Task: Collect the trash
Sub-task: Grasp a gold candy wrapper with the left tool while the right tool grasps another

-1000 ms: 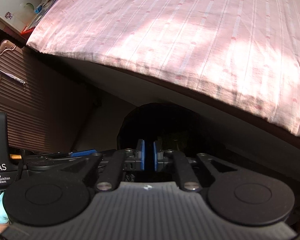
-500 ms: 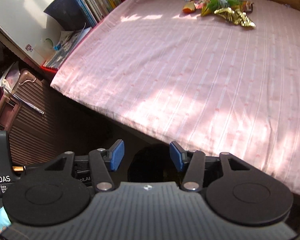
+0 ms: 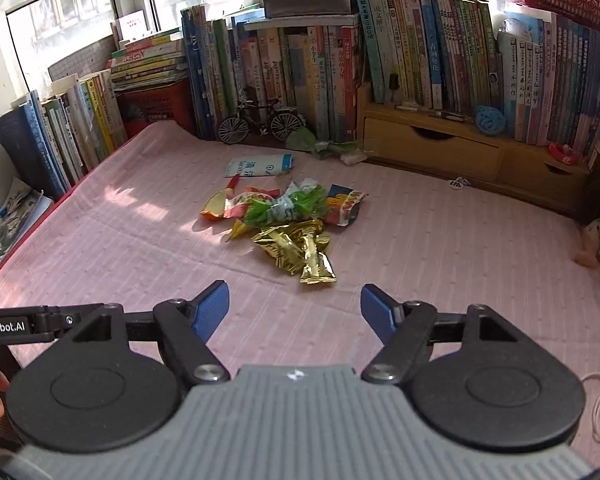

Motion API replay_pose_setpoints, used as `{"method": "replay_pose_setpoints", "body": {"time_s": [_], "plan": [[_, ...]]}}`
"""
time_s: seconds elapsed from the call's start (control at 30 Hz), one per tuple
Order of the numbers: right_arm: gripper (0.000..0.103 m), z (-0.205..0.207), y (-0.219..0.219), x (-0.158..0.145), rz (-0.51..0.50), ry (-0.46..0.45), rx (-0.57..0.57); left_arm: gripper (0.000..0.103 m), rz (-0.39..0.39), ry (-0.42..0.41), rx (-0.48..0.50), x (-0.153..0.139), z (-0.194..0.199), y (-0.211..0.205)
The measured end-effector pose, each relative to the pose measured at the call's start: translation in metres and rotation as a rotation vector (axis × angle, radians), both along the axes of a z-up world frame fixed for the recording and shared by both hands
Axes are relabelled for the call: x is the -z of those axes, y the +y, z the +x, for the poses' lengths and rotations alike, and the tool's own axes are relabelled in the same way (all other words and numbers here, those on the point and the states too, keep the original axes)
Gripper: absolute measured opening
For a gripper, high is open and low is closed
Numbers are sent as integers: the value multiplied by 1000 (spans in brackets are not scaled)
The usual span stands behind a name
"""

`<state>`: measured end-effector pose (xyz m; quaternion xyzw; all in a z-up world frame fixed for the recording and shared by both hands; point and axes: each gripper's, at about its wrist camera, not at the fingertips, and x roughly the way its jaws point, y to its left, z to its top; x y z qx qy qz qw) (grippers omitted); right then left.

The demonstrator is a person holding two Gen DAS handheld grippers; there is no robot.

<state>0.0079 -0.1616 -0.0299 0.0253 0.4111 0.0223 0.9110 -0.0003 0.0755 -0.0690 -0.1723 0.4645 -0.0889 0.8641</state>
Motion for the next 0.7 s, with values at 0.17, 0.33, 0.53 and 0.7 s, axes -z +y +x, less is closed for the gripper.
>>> {"method": "replay_pose_setpoints", "body": {"time_s": [0.17, 0.33, 0.53, 0.7], "plan": [[81, 27, -30, 24, -35, 39, -41, 81, -30, 50, 5, 29, 70, -61], [81, 42, -48, 44, -43, 83, -87, 72, -32, 134, -29, 69, 129, -108], [80, 61, -59, 63, -6, 137, -147, 32, 32, 204, -80, 98, 155, -131], [80, 85, -57, 80, 40, 174, -180, 19, 64, 170, -68, 83, 152, -128]]}}
